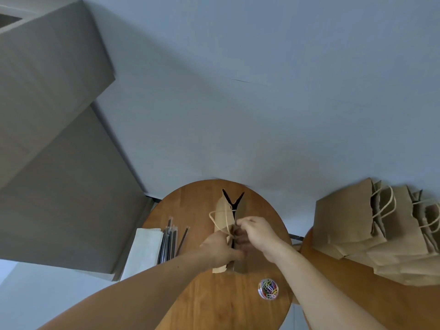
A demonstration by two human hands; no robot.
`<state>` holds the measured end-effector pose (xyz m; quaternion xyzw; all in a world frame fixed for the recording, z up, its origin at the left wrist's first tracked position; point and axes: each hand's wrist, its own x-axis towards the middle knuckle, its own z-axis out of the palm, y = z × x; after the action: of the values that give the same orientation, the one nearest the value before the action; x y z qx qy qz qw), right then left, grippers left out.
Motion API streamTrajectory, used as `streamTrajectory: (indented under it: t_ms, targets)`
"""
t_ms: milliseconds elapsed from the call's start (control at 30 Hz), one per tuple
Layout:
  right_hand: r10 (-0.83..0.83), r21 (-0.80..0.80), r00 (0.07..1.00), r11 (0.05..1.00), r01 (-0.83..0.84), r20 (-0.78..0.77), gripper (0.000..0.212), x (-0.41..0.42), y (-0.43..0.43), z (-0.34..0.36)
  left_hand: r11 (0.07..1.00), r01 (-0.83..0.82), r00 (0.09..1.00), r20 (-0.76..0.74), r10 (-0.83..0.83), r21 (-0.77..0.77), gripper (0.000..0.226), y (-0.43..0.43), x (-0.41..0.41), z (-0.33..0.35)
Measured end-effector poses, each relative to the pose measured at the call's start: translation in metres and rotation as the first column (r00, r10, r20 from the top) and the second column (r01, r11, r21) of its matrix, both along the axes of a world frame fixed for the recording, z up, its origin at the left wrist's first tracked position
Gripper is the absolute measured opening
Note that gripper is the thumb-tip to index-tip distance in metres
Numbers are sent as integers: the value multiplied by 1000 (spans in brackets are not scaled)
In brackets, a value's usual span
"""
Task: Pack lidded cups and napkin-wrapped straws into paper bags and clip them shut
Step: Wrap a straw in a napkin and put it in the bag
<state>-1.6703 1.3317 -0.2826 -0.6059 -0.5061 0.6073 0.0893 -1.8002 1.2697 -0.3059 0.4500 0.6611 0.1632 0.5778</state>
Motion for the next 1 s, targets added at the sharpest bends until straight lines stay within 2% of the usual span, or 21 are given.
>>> streamTrajectory:
  t_ms: [67, 167, 233, 367, 433, 533, 600, 700, 767, 800, 900, 1000]
  targets:
    - [13, 42, 1000, 999, -13, -2, 30, -1, -3, -2, 1000, 3, 989, -146, -3, -2, 47, 3, 7, -4]
    - [23, 53, 999, 998, -21, -32, 36, 1, -5, -3, 997, 78, 909, -411, -74, -7, 43, 6, 14, -7]
    - [92, 92, 996, 991, -92, 5, 33, 6, -5, -6, 995, 103, 884, -459, -86, 11, 40, 6, 15, -9]
    - [271, 259, 940, 912, -319, 206, 42, 20, 3, -17, 990, 138, 854, -511, -100, 38, 27, 7, 10, -7]
    - [241, 421, 918, 831, -363, 315, 46, 27, 10, -20, 986, 166, 825, -551, -122, 31, 24, 10, 4, -4]
    - [135, 671, 880, 598, -439, 456, 58, 39, 25, -20, 975, 223, 794, -586, -165, 27, 26, 15, -10, 1]
    - [149, 688, 824, 480, -544, 547, 71, 48, 36, -20, 958, 287, 778, -588, -222, 19, 24, 20, -21, 4]
    - [274, 538, 648, 380, -752, 711, 85, 59, 48, -22, 916, 400, 742, -590, -319, 7, 26, 28, -34, 8]
    - [353, 456, 565, 348, -819, 746, 77, 62, 53, -28, 897, 441, 715, -603, -353, -3, 28, 33, -39, 9]
    - [374, 442, 555, 347, -827, 743, 66, 63, 53, -31, 892, 452, 703, -613, -360, -5, 28, 36, -41, 10]
    - [348, 462, 615, 432, -775, 707, 22, 64, 52, -34, 889, 458, 682, -639, -355, -6, 27, 41, -44, 10]
    - [322, 458, 656, 511, -727, 682, 13, 62, 48, -35, 916, 402, 668, -689, -283, 13, 12, 42, -38, 9]
